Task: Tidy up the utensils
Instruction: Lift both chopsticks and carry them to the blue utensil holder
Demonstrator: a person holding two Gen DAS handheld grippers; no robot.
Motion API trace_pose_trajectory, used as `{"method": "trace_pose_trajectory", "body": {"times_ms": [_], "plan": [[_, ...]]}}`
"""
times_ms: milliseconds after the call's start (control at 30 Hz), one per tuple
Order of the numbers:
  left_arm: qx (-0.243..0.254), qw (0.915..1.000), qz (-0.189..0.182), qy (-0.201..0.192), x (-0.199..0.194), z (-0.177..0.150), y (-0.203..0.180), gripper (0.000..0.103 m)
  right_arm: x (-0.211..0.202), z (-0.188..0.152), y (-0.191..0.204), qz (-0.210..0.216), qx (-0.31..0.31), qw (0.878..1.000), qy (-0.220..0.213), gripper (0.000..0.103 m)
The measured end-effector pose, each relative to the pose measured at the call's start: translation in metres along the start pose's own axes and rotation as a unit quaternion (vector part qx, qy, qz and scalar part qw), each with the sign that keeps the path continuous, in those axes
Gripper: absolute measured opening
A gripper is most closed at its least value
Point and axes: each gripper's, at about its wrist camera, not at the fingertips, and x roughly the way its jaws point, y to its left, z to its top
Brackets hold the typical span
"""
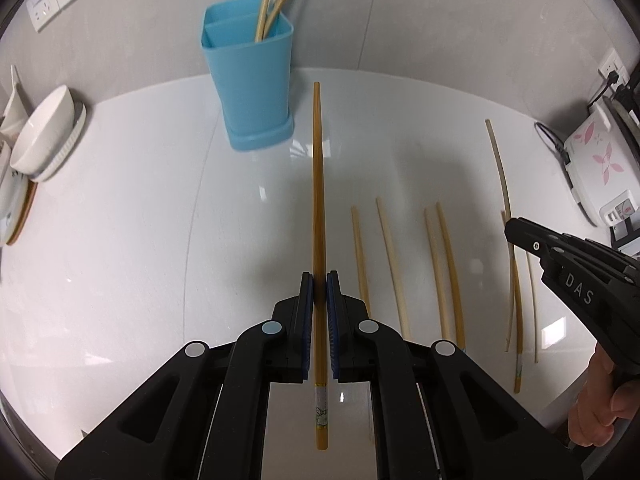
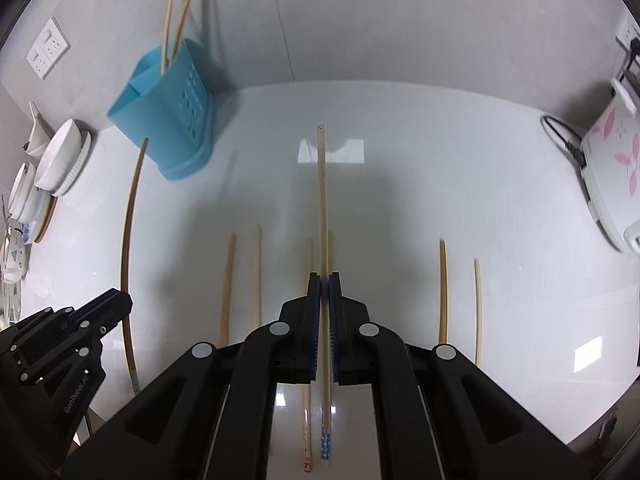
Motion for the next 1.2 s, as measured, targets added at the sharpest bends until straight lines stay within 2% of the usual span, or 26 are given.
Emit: {"method": "trace_pose_trajectory", "body": {"times_ms": [667, 1000, 1200], "plan": [[0.001, 0.9976, 0.002, -0.07, -0.031, 0.067, 0.019, 0.006, -0.032, 0.055, 0.046, 0.017, -0.017, 0.996, -0.085, 0.003], [-0.018, 0.9915, -0.001, -0.129, -0.046, 0.102, 0.041, 0.006, -0.04, 0.083, 0.069, 0.04, -0.029, 0.991, -0.123, 0.003], [-0.036, 0.9839, -0.017, -0.174, -0.053, 0.126, 0.059, 0.006, -0.041, 0.104, 0.078, 0.056, -0.024, 0.988, -0.142, 0.003]]}}
